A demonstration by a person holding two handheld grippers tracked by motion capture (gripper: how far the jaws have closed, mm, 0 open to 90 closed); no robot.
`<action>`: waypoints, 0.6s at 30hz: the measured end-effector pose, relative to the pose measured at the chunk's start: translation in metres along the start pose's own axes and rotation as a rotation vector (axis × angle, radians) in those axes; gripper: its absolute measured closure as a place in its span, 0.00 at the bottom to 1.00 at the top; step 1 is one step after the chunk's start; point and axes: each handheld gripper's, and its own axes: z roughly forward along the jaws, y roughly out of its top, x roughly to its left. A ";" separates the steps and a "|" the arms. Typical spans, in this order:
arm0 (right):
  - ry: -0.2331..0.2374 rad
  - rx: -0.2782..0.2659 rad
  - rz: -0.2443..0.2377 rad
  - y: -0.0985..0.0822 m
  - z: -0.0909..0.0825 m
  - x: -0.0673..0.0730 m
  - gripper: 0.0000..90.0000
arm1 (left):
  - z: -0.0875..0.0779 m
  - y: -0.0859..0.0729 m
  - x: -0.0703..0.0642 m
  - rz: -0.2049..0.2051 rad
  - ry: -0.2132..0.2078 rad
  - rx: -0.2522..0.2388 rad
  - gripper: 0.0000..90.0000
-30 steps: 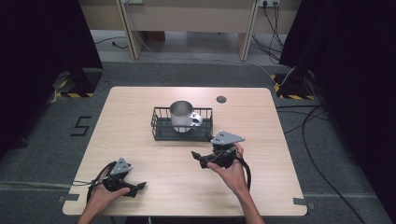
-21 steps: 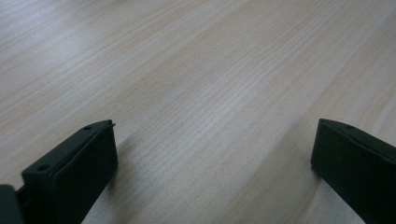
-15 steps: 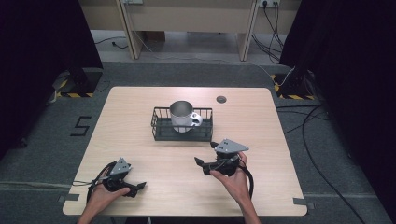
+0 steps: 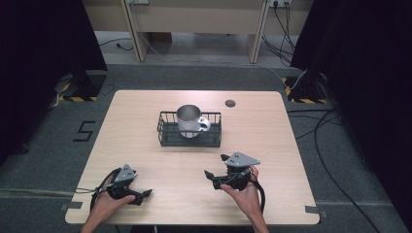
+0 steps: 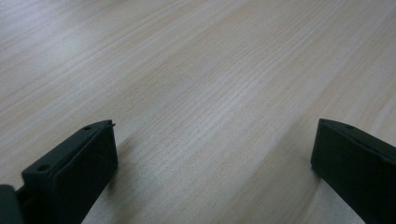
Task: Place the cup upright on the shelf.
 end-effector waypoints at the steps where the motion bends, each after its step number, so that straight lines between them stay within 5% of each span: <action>1: 0.000 0.002 0.002 -0.001 0.000 0.000 0.17 | 0.000 0.000 0.000 0.000 0.000 0.000 0.00; 18: -0.019 0.056 0.005 -0.022 -0.005 0.004 0.17 | 0.000 0.000 0.000 0.000 0.000 0.000 0.00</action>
